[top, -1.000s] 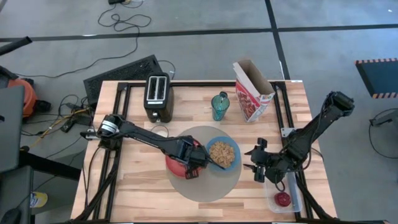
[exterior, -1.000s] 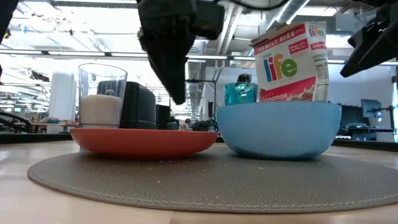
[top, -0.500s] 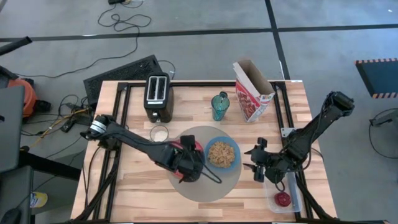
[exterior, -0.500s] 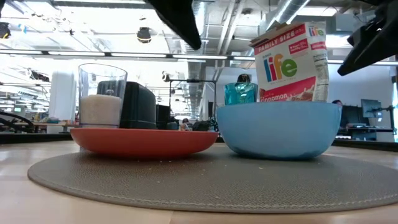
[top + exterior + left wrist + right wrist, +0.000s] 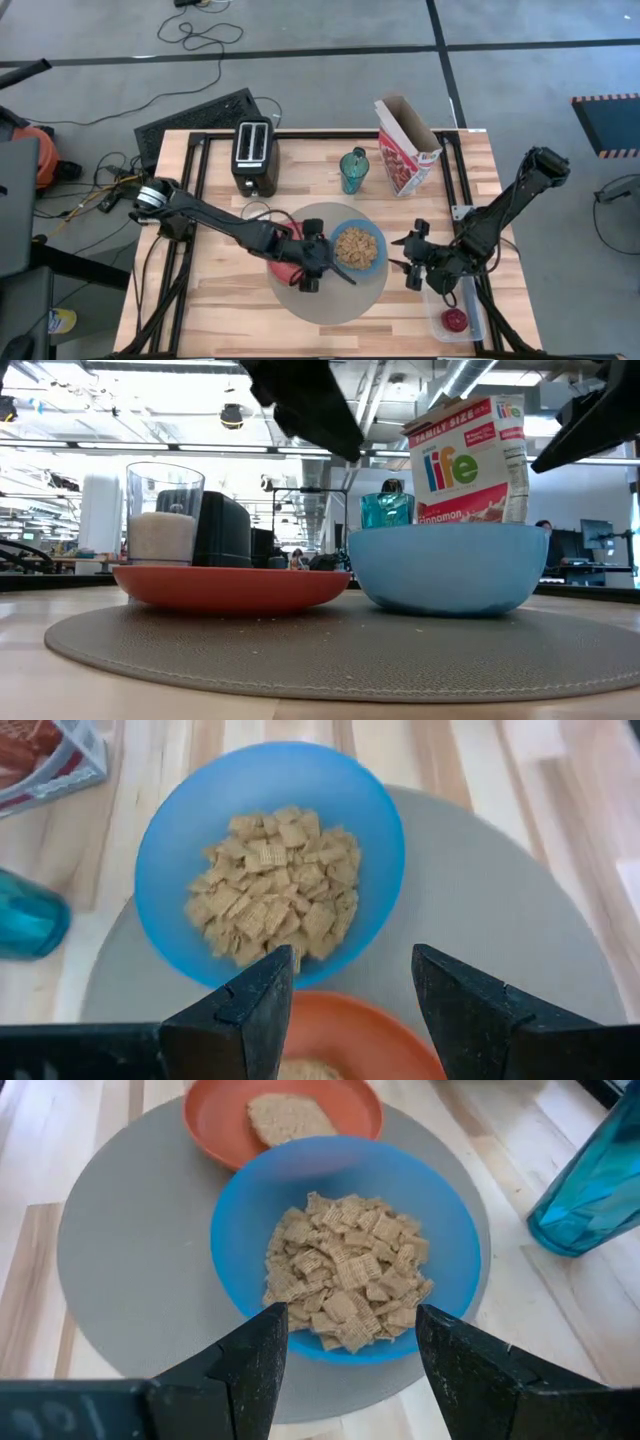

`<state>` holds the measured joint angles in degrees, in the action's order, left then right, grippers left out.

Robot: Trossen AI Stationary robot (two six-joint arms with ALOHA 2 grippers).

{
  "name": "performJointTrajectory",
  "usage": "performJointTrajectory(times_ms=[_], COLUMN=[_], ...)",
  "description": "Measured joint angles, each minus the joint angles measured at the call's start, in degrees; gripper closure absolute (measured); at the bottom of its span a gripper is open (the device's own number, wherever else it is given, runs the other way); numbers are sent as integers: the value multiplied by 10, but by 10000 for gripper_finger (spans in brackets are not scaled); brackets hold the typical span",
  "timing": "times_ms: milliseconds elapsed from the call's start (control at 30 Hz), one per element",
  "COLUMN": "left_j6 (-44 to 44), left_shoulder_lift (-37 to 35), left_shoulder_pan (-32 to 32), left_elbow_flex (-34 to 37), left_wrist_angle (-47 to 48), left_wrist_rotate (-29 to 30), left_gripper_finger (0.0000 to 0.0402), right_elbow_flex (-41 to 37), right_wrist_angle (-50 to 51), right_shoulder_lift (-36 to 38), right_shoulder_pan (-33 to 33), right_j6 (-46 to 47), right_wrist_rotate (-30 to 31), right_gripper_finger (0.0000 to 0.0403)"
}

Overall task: Arrange a breakfast setting
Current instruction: Move the spoon to the right of the placemat

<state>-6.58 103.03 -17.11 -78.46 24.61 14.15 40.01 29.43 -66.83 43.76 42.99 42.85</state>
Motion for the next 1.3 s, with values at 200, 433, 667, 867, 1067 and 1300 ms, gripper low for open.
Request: performJointTrajectory(times_ms=[200,433,667,867,1067,1300], left_j6=[35,46,8,20,33,24], left_shoulder_lift=[-56,-126,-149,-150,-150,-150], left_shoulder_pan=[-3,-3,-3,2,2,2], left_elbow_flex=[139,326,441,445,445,445], left_wrist_angle=[-259,-534,-643,-645,-636,-613], left_wrist_rotate=[-13,3,30,27,27,27], left_gripper_finger=[208,208,208,208,208,208], right_elbow_flex=[0,43,168,298,400,470], right_wrist_angle=[-57,-139,-124,-20,77,154], right_shoulder_lift=[0,-8,-98,-193,-249,-278], right_shoulder_pan=[-26,-76,-145,-231,-322,-421], right_j6=[-49,-195,-343,-375,-375,-396], right_wrist_rotate=[9,-7,-25,-14,-9,-8], right_gripper_finger=[154,154,154,154,154,154])
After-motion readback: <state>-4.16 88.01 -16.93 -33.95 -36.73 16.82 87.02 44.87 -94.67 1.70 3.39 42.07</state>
